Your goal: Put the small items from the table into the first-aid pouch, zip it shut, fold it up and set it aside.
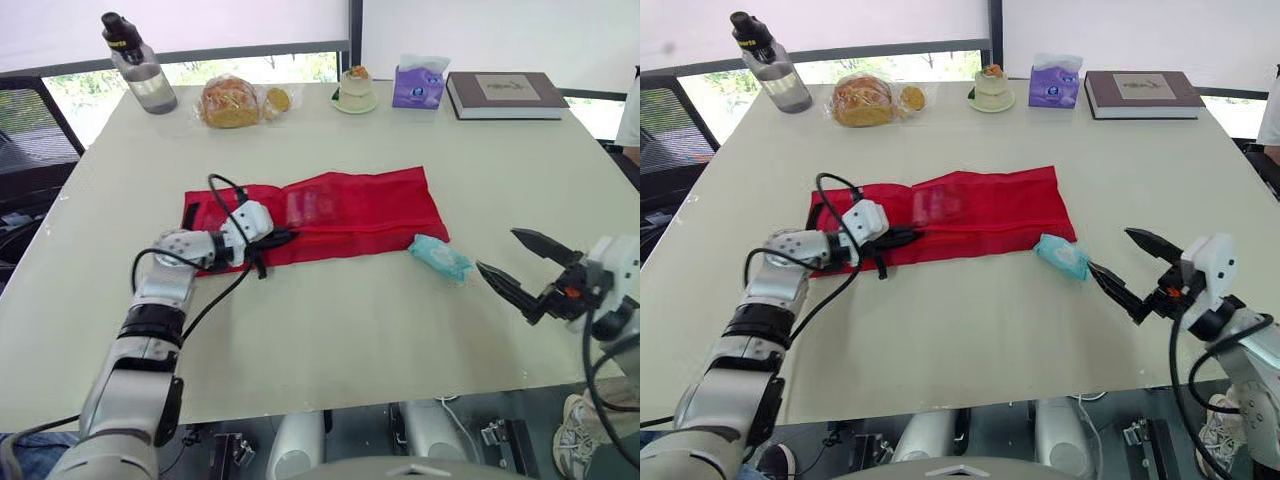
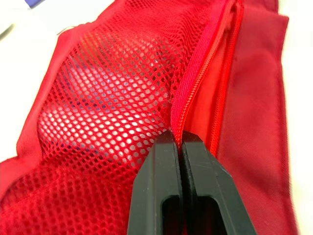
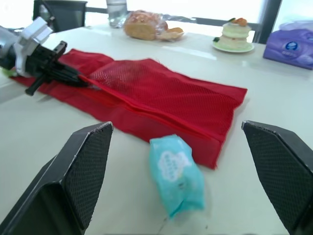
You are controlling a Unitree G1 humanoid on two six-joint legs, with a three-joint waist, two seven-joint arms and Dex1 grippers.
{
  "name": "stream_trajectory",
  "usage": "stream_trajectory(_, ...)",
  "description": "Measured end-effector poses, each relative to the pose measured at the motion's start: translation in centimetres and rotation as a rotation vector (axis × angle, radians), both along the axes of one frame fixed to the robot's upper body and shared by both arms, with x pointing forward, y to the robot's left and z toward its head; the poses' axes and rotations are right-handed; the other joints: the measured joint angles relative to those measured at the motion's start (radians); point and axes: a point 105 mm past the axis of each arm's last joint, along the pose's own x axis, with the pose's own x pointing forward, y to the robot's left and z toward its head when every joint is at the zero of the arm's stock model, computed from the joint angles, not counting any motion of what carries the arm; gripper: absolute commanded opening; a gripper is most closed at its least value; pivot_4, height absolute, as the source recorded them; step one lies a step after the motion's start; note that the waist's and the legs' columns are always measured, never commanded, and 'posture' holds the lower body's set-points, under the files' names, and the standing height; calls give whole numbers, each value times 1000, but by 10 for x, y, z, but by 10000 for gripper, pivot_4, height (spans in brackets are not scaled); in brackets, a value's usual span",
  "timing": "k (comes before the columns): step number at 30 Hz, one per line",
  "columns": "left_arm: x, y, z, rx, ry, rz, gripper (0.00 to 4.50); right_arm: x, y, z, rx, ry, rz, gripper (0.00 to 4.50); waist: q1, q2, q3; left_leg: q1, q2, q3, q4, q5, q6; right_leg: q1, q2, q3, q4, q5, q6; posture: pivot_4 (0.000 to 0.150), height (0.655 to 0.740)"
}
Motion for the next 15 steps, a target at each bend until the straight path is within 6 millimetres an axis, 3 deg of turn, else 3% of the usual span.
stream_trajectory(4, -8, 21, 2, 21, 11, 56, 0, -4, 4, 7, -6, 5, 39, 44821, 7, 0, 0, 1, 0, 0, 0, 0, 0, 1, 0, -1, 1, 0, 0, 1500, 7400)
stream_trajectory(10, -10, 19, 6, 9, 24, 72, 0, -1, 16, 19, -7, -24, 87, 44821, 19, 0, 0, 0, 0, 0, 1, 0, 0, 1, 0, -1, 0, 0, 0, 1500, 7400)
stream_trajectory(11, -10, 17, 8, 5, 25, 70, 6276, -1, 17, 18, -9, -21, 91, 45000, 22, 0, 0, 0, 0, 0, 1, 0, 0, 1, 0, -1, 0, 0, 0, 1500, 7400)
stream_trajectory(15, -12, 13, 15, 11, 38, 54, 24008, -1, 17, 18, -20, -17, 94, 45000, 31, 0, 0, 0, 0, 0, 1, 0, 0, 1, 0, -1, 0, 0, 0, 1500, 7400)
